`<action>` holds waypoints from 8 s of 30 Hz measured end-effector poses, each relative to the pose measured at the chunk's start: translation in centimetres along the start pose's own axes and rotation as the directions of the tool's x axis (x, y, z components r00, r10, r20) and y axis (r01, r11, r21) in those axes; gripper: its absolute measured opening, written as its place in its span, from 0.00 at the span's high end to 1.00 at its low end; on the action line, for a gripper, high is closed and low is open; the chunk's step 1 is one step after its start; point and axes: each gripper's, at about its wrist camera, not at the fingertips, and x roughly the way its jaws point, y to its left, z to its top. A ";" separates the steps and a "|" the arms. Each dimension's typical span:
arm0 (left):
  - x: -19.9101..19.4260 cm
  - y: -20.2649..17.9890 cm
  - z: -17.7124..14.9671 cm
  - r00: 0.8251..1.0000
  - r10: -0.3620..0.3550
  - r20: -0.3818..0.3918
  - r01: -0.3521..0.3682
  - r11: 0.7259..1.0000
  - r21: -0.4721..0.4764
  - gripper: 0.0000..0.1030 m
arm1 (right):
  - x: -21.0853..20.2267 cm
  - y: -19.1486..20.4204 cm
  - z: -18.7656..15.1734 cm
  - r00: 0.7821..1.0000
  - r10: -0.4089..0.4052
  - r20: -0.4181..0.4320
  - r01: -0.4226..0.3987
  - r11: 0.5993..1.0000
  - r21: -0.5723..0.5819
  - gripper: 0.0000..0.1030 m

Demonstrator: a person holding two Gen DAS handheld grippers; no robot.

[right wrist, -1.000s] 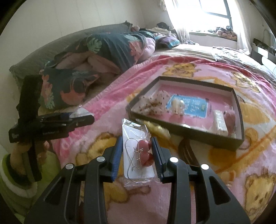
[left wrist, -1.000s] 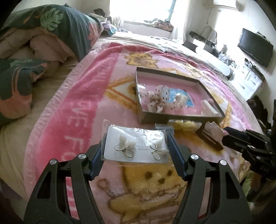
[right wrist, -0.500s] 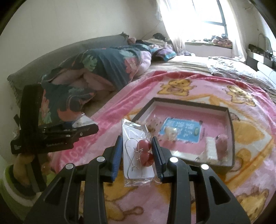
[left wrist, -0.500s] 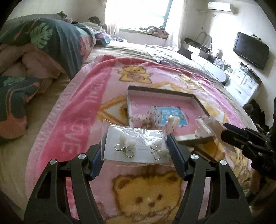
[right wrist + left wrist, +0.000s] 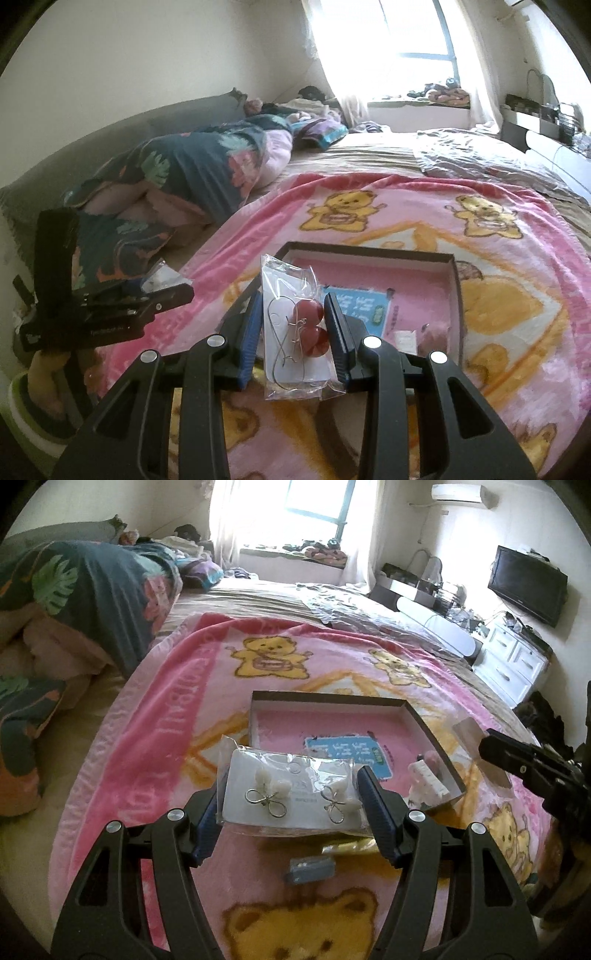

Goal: Organize jewelry
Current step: 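Carry both earring bags into the box and open both tools, then lift both open tools away from the box, then grasp the yellow hair-tie bag with the left tool while the right tool grasps the peach coiled hair tie, then carry the hair-tie bag and coiled hair tie into the box and open both tools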

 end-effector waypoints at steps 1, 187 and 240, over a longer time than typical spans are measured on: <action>0.3 -0.2 0.2 1.000 -0.002 -0.001 0.002 1.000 0.005 0.42 | 0.0 -0.3 0.2 1.000 -0.005 0.005 0.005 1.000 0.006 0.68; 6.3 -6.5 -7.9 0.951 -0.212 -0.225 0.129 0.934 -0.334 0.17 | -7.0 -5.1 -14.3 0.968 -0.197 -0.158 0.206 0.978 0.043 0.15; 1.7 -7.6 -12.1 0.952 -0.212 -0.223 0.160 0.960 -0.229 0.96 | -6.3 -5.0 -14.9 0.953 -0.236 -0.191 0.248 0.968 0.045 0.84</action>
